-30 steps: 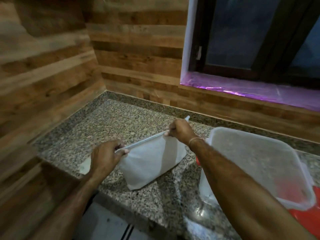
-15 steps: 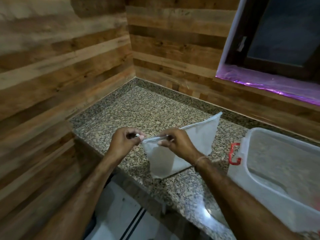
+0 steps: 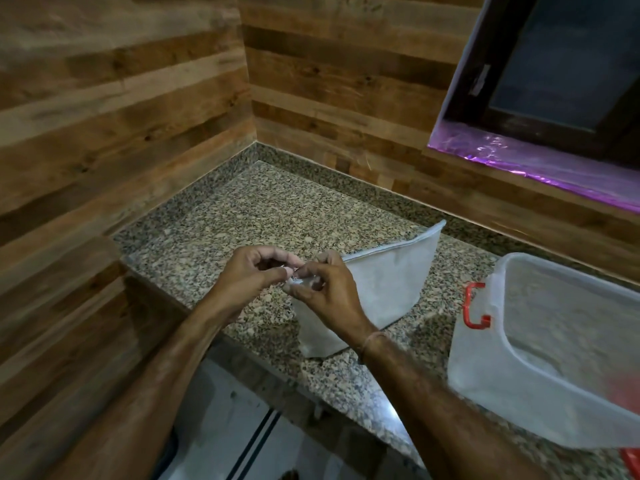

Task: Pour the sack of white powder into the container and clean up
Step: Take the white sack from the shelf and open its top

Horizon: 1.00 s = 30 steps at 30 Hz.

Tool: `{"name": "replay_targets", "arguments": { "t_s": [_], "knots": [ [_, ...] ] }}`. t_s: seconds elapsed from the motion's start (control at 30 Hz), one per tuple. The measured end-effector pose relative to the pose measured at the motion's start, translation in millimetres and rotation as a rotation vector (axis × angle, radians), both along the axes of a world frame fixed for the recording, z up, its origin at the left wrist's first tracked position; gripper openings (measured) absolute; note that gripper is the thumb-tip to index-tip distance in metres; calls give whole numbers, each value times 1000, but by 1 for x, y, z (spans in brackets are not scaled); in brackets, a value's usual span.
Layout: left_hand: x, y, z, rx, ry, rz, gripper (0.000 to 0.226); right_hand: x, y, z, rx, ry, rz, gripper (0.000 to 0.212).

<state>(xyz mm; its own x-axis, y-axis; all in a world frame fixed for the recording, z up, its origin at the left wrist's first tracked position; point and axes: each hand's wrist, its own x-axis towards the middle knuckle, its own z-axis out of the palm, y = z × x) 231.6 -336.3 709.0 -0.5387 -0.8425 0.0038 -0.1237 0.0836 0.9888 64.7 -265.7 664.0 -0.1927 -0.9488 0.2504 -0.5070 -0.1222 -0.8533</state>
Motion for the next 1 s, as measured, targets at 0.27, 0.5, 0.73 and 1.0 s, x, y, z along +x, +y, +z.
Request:
{"name": "replay_targets", "arguments": {
  "t_s": [0.27, 0.5, 0.73, 1.0],
  "knots": [
    [-5, -10, -1, 7, 79, -53, 31, 7, -1, -2, -13, -220, -16, 12],
    [-1, -13, -22, 74, 83, 142, 16, -6, -5, 8, 113, -521, 65, 21],
    [-9, 14, -41, -224, -165, 64, 26, -10, -7, 15, 190, -646, 30, 21],
    [-13, 16, -47, -353, -147, 155, 34, -24, -14, 19, 222, -474, -143, 17]
  ]
}}
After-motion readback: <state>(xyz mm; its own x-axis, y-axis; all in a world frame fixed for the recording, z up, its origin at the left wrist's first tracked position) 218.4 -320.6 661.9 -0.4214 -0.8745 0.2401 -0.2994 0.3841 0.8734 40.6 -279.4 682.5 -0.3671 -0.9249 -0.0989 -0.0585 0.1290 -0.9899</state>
